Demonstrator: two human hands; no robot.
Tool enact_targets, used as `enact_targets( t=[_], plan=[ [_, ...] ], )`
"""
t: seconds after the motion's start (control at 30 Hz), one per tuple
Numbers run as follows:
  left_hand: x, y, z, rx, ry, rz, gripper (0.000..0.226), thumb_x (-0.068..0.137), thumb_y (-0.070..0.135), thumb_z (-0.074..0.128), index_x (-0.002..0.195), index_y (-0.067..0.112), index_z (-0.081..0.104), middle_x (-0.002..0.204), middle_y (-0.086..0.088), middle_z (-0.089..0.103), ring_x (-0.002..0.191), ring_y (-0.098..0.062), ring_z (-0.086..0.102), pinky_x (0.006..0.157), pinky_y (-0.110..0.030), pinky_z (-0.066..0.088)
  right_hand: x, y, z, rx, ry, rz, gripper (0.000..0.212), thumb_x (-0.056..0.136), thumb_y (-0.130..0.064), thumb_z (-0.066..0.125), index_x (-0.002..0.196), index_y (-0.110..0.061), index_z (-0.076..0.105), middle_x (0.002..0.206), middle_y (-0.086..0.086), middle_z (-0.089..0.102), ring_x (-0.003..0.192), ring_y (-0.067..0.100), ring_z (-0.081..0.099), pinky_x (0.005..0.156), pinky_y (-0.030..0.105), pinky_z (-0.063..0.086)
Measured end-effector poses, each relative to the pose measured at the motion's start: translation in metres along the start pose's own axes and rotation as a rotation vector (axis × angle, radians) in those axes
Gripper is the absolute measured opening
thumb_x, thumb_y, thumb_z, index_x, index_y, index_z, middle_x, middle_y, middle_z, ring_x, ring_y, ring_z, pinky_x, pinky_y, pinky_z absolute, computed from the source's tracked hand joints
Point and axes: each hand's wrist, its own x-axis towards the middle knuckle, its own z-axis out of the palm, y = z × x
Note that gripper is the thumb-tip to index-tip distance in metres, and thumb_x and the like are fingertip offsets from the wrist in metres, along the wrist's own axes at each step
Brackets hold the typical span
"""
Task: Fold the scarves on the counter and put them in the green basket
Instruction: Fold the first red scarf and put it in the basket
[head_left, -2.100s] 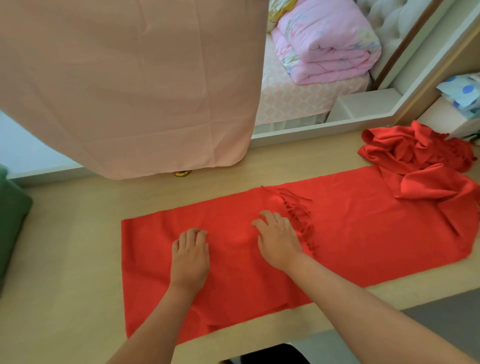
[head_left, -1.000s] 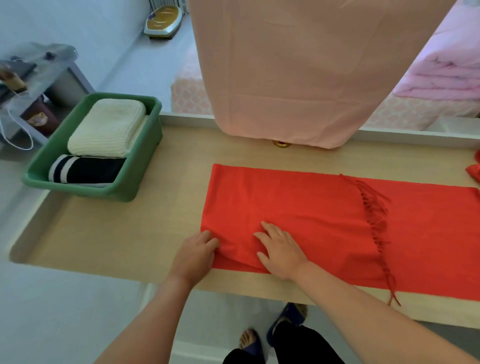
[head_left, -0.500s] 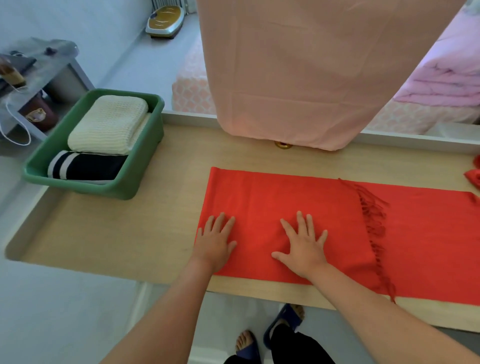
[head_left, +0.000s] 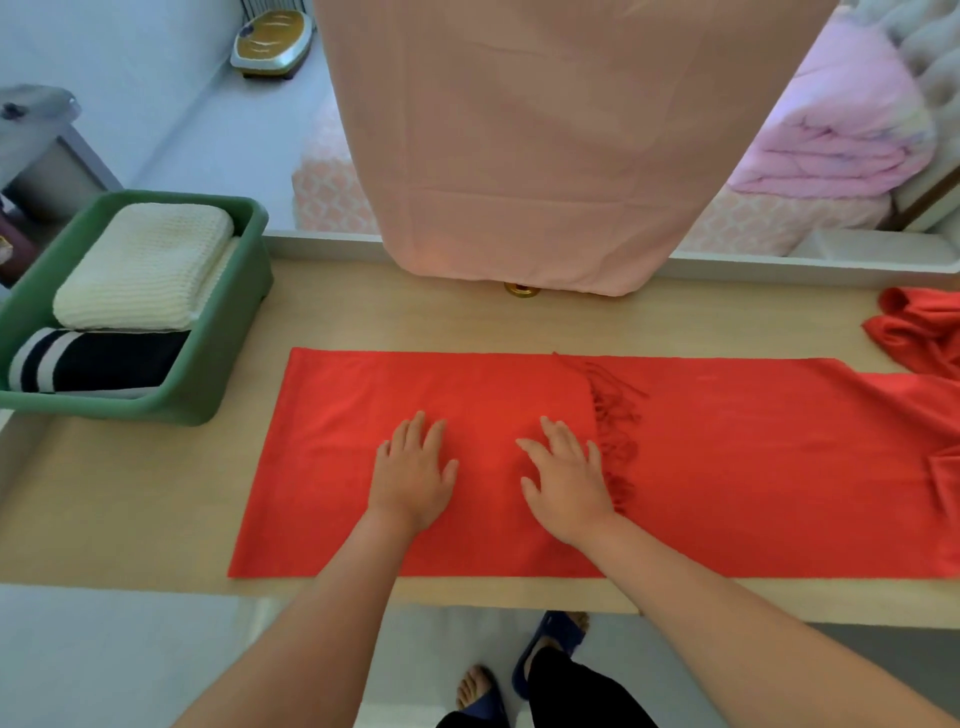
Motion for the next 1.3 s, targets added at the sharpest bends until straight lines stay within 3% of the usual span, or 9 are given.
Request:
enact_targets(
  t=[0.07, 0.2, 0.33, 0.43, 0.57, 0.83, 1.07, 1.2, 1.3],
  plan=[
    [0.001, 0.025, 0.01, 0.009, -0.123, 0.133, 0.07, 0.094, 0.063, 0.035, 0.155, 0.039, 0.009, 0.165, 0.001, 0.002, 0.151, -0.025, 0.003, 0.118, -0.052, 0.016, -0.004, 0.019, -0.001, -0.084, 0.03, 0.176, 0.058, 0.097, -0.043, 0.045, 0.152, -0.036, 0.028, 0.166, 0.007, 0.003, 0.152, 0.029, 0.0, 0.117, 0.062, 0.011],
    [0.013, 0.042, 0.023, 0.108, -0.2, 0.016, 0.075, 0.089, 0.075, 0.021, 0.154, 0.041, 0.004, 0.164, 0.003, -0.013, 0.15, -0.031, -0.014, 0.114, -0.065, 0.001, -0.007, 0.054, 0.0, -0.009, -0.167, 0.299, 0.067, 0.097, -0.054, 0.04, 0.156, -0.041, 0.01, 0.166, 0.008, -0.01, 0.152, 0.034, -0.008, 0.117, 0.065, 0.01],
    [0.037, 0.052, 0.009, 0.186, -0.185, -0.128, 0.078, 0.09, 0.068, 0.027, 0.154, 0.025, 0.015, 0.165, -0.009, -0.001, 0.15, -0.036, -0.004, 0.114, -0.065, -0.001, 0.0, 0.066, -0.013, 0.109, -0.24, 0.132, 0.067, 0.097, -0.049, 0.047, 0.155, -0.045, 0.013, 0.167, 0.0, -0.007, 0.153, 0.025, -0.003, 0.119, 0.055, 0.014],
    [0.047, 0.079, -0.001, 0.195, -0.119, -0.139, 0.073, 0.091, 0.062, 0.035, 0.147, 0.015, 0.03, 0.158, -0.015, 0.023, 0.146, -0.034, 0.017, 0.115, -0.057, 0.016, -0.001, 0.077, -0.031, 0.209, -0.166, 0.112, 0.064, 0.097, -0.038, 0.052, 0.154, -0.041, 0.024, 0.167, -0.001, 0.002, 0.152, 0.025, 0.011, 0.118, 0.05, 0.023],
    [0.056, 0.141, -0.008, 0.099, 0.038, 0.071, 0.05, 0.09, 0.05, 0.046, 0.126, 0.015, 0.046, 0.127, -0.008, 0.052, 0.119, -0.028, 0.047, 0.096, -0.043, 0.041, -0.013, 0.129, -0.06, 0.229, -0.054, 0.152, 0.058, 0.096, -0.031, 0.054, 0.15, -0.037, 0.035, 0.164, 0.002, 0.016, 0.147, 0.025, 0.025, 0.116, 0.045, 0.031],
    [0.073, 0.313, -0.007, -0.145, -0.049, 0.451, 0.04, 0.094, 0.033, 0.053, 0.13, 0.018, 0.045, 0.124, -0.005, 0.051, 0.117, -0.028, 0.051, 0.096, -0.041, 0.044, -0.059, 0.305, -0.111, 0.276, 0.145, 0.443, 0.045, 0.092, -0.022, 0.058, 0.137, -0.025, 0.054, 0.146, 0.006, 0.044, 0.135, 0.025, 0.044, 0.112, 0.041, 0.036],
    [0.08, 0.489, 0.03, -0.171, -0.187, 0.583, 0.04, 0.094, 0.026, 0.052, 0.133, 0.022, 0.046, 0.125, -0.002, 0.051, 0.119, -0.025, 0.05, 0.093, -0.038, 0.046, -0.106, 0.46, -0.142, 0.275, 0.259, 0.63, 0.034, 0.09, -0.018, 0.055, 0.122, -0.025, 0.062, 0.128, 0.002, 0.059, 0.12, 0.027, 0.056, 0.1, 0.04, 0.045],
    [0.08, 0.582, 0.06, -0.169, -0.255, 0.643, 0.043, 0.091, 0.024, 0.052, 0.135, 0.025, 0.048, 0.124, -0.003, 0.051, 0.119, -0.027, 0.05, 0.092, -0.041, 0.048, -0.13, 0.533, -0.15, 0.252, 0.292, 0.747, 0.045, 0.088, -0.012, 0.053, 0.13, -0.025, 0.057, 0.133, 0.003, 0.053, 0.118, 0.027, 0.055, 0.096, 0.038, 0.046],
    [0.077, 0.633, 0.081, -0.151, -0.259, 0.695, 0.054, 0.09, 0.026, 0.055, 0.142, 0.027, 0.043, 0.14, 0.002, 0.046, 0.126, -0.026, 0.046, 0.096, -0.042, 0.048, -0.14, 0.577, -0.148, 0.283, 0.218, 0.834, 0.068, 0.087, -0.012, 0.055, 0.15, -0.022, 0.034, 0.147, 0.006, 0.038, 0.125, 0.029, 0.052, 0.098, 0.039, 0.045]
  ],
)
